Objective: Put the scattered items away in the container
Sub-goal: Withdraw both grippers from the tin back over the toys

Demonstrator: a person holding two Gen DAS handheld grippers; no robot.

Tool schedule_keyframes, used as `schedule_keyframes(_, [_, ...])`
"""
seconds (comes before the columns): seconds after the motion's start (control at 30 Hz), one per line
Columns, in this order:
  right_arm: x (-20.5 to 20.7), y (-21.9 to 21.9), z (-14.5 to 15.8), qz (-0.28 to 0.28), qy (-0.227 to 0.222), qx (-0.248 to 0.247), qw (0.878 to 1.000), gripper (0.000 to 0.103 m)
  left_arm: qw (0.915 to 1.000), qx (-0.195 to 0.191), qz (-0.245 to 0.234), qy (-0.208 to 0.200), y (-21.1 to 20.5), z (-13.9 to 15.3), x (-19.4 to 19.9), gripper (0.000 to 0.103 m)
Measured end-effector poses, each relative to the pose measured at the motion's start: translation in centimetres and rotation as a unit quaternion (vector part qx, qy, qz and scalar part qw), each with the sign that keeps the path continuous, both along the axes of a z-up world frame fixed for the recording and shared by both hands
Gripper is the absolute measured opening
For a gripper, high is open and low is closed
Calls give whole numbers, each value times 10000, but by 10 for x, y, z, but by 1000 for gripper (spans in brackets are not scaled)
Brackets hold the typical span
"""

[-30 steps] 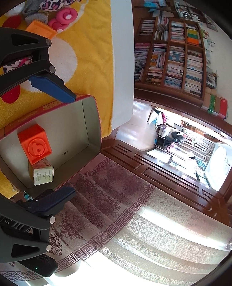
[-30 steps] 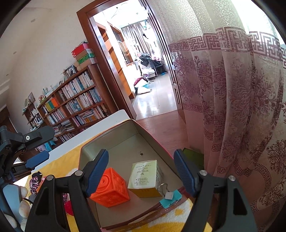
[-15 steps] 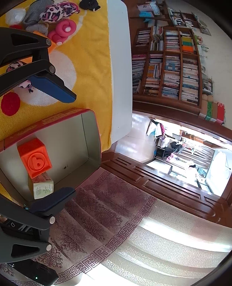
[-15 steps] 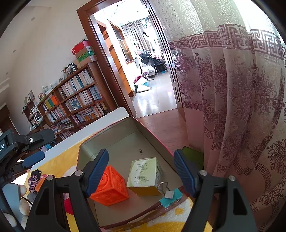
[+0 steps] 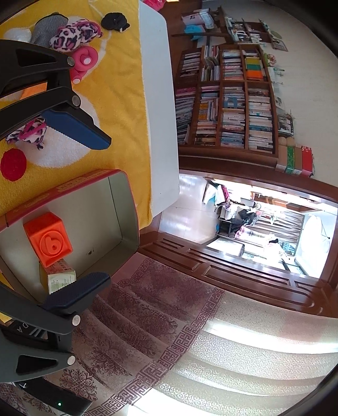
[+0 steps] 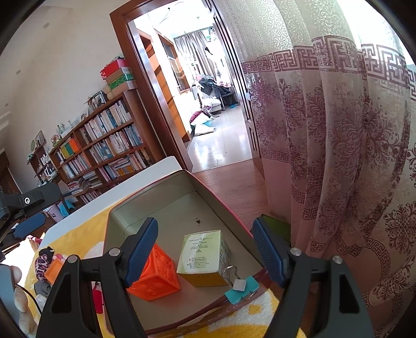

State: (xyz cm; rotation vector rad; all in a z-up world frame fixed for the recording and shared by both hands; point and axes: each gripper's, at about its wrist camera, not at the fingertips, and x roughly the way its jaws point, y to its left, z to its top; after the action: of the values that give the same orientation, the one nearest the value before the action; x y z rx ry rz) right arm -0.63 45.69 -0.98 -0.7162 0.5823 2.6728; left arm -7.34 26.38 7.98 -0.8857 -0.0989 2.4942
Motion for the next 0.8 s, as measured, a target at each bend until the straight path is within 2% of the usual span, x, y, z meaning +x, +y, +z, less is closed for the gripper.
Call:
schedule_keyframes(0.47, [4,2,2,-113,10,31,9999,79,9997,-213,102,32,-21,8,13,97])
schedule_keyframes(0.63, [5,-1,4,-178,35,125,9998,79,9987,-301,413,57,-54,3,15,97])
schedule_keyframes(0.8, [5,-6,5,-289,52,341,9990,79,9962,-224,837,-83,-111,-9,19,97])
